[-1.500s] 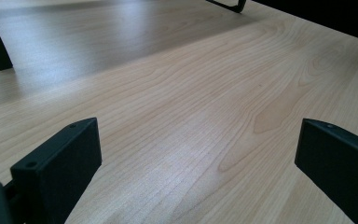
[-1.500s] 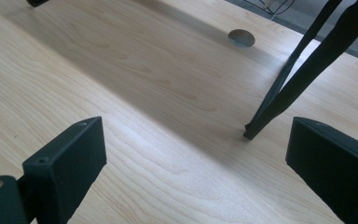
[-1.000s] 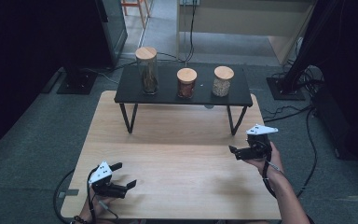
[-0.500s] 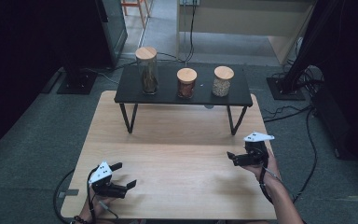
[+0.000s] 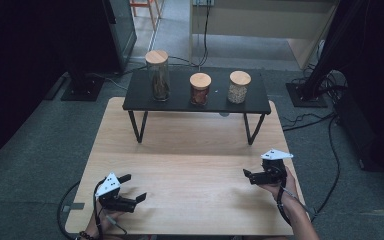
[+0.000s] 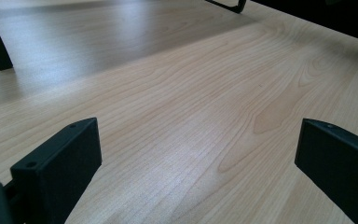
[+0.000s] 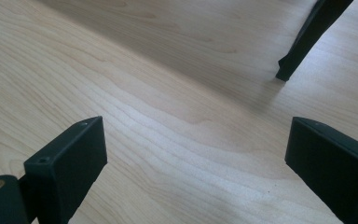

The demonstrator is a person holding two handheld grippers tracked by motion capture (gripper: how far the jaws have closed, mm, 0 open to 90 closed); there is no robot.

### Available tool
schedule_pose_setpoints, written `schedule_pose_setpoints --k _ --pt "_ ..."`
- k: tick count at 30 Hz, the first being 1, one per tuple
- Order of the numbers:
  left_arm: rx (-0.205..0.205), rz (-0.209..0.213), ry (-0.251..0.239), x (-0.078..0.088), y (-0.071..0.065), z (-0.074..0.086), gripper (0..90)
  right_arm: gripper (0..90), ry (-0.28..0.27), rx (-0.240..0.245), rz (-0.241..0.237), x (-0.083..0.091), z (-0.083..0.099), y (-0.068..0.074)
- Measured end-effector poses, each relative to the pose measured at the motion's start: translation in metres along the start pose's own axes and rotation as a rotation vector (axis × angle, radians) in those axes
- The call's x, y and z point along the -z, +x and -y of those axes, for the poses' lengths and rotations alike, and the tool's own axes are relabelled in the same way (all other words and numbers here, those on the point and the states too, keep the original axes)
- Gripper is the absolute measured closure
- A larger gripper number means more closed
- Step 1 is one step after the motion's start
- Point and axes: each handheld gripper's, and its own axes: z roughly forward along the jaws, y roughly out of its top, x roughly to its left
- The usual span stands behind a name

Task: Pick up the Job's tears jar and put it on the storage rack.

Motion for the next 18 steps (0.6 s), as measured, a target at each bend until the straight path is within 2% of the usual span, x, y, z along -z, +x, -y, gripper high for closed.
schedule_pose_setpoints --k 18 --pt "-0.003 -0.001 0.004 0.0 0.0 -0.001 0.5 5.1 -0.007 -0.021 0.006 -0.002 0.021 0.003"
